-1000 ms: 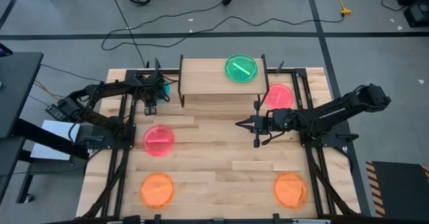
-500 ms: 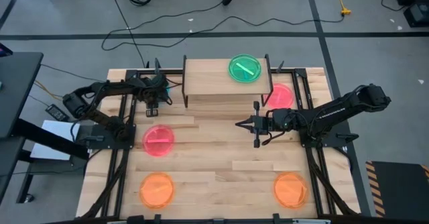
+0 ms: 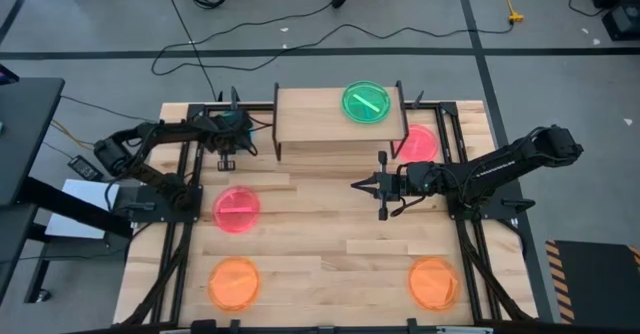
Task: Place and stack plates onto a shelf
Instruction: Stack the blue plate on top of the green plate on the shelf
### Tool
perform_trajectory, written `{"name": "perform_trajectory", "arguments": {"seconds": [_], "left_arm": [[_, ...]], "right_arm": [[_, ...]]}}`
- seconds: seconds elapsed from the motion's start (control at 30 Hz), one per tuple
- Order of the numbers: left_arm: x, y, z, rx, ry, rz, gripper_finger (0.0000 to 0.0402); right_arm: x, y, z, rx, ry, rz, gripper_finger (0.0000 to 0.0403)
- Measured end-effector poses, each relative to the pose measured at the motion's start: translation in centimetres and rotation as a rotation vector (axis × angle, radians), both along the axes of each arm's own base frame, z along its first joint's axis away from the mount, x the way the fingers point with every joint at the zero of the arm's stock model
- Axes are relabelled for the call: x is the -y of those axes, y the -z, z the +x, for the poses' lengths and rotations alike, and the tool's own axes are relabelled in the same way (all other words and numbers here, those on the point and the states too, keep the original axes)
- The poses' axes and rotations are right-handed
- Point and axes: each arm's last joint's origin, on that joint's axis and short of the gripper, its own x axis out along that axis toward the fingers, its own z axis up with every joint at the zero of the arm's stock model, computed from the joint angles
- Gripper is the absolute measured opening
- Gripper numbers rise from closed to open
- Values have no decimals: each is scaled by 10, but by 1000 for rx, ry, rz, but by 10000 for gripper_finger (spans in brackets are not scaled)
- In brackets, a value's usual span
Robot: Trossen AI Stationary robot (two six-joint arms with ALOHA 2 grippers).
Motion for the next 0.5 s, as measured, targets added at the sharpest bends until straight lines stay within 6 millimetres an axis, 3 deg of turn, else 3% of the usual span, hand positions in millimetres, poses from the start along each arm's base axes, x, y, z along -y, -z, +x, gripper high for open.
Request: {"name": "perform_trajectory", "arguments": {"seconds": [0.2,0.5], "left_arm": [[8,-8,4,-23,30,13,8],[21,-47,-2,66,-2,90,6]], "right_arm": [[0,0,0,1,1,6,9],[0,0,0,2,2,11,9]]}}
